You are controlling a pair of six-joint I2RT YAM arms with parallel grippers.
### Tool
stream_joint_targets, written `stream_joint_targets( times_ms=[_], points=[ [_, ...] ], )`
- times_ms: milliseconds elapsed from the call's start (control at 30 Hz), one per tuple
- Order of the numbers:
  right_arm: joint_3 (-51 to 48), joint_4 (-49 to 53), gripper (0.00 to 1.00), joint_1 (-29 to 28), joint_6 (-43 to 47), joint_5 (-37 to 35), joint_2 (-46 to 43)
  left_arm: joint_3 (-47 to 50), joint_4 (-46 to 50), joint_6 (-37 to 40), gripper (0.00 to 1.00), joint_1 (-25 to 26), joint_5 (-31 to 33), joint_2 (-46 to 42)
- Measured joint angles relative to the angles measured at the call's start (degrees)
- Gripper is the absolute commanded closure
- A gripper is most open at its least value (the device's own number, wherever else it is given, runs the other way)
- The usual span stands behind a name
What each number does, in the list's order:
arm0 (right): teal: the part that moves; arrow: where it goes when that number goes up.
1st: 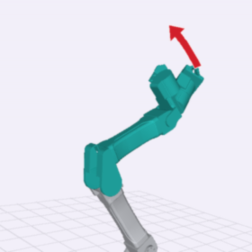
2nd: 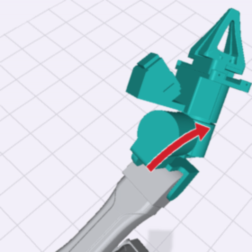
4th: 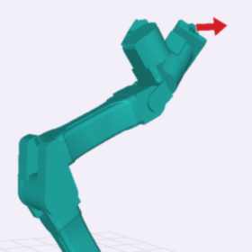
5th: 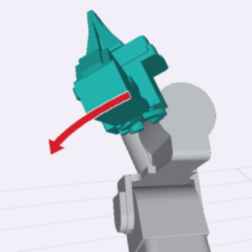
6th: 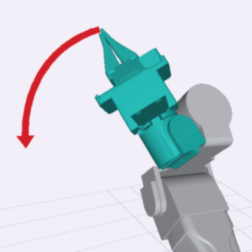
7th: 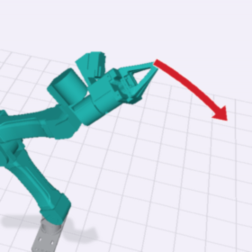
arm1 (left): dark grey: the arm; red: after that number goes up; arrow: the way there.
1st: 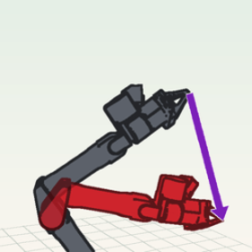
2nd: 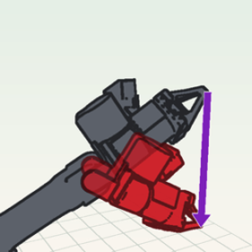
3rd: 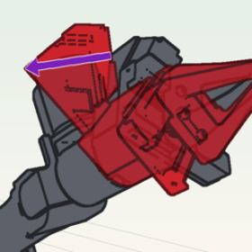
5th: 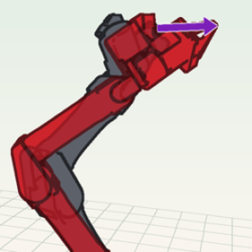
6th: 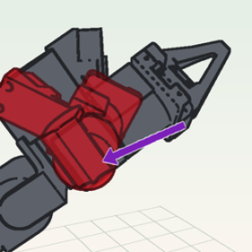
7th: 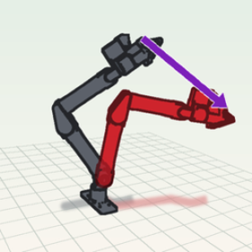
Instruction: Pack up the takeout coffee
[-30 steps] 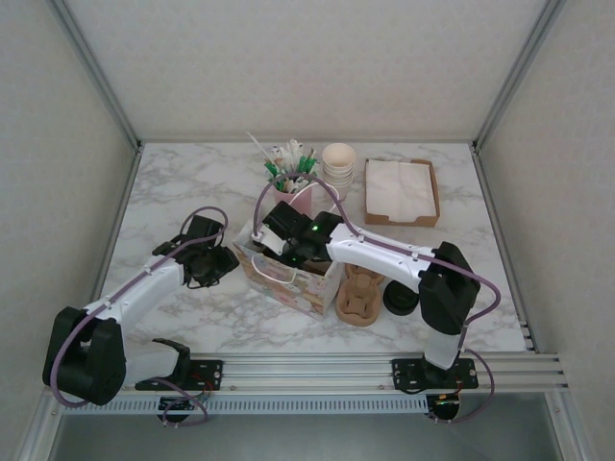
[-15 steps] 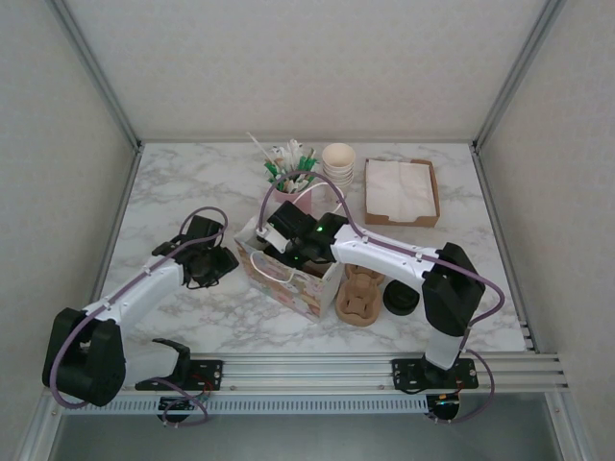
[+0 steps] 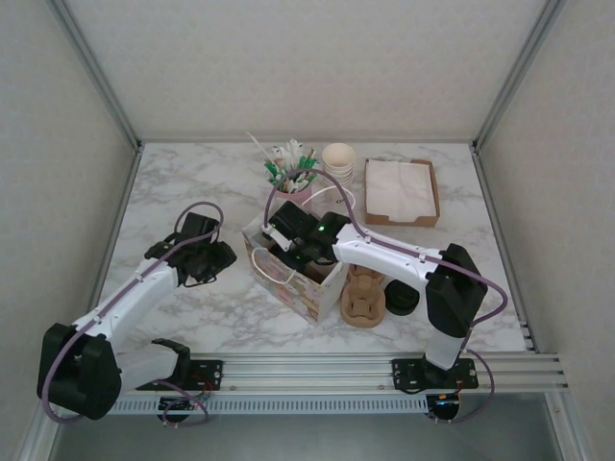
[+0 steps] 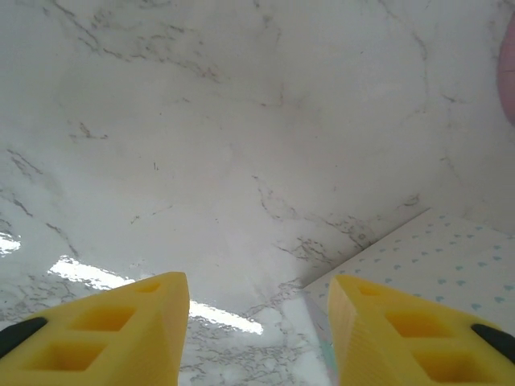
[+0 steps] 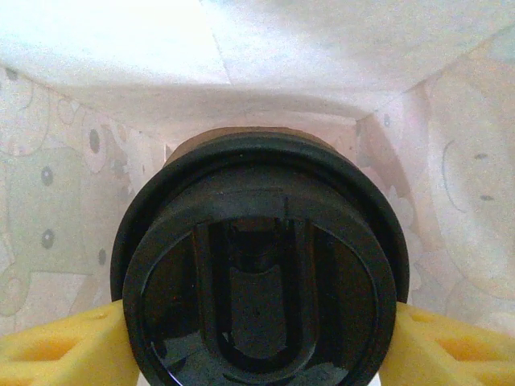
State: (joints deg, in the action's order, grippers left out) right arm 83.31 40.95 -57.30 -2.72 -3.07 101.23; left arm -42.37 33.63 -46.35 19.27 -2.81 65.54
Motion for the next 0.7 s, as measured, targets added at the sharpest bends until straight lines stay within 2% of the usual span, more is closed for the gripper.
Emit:
stream_joint_targets(
  times_ms=[300, 533, 700],
  points=[
    [2.84, 2.82, 0.14, -0.50, -3.67, -1.66, -0.26, -1.18, 1.55, -0.02, 0.49, 0.52, 0.61, -1.81],
    [4.87, 3.96, 0.10, -0.50, -5.60, -1.99, -2.43, -1.73, 2.93, -0.20, 0.49, 0.57, 1.29, -2.27],
    [8.68, 5.99, 0.08, -0.50, -6.51, -2.99, -3.74, -3.69, 4.46, -0.11, 0.43, 0.57, 1.68, -3.63]
  ],
)
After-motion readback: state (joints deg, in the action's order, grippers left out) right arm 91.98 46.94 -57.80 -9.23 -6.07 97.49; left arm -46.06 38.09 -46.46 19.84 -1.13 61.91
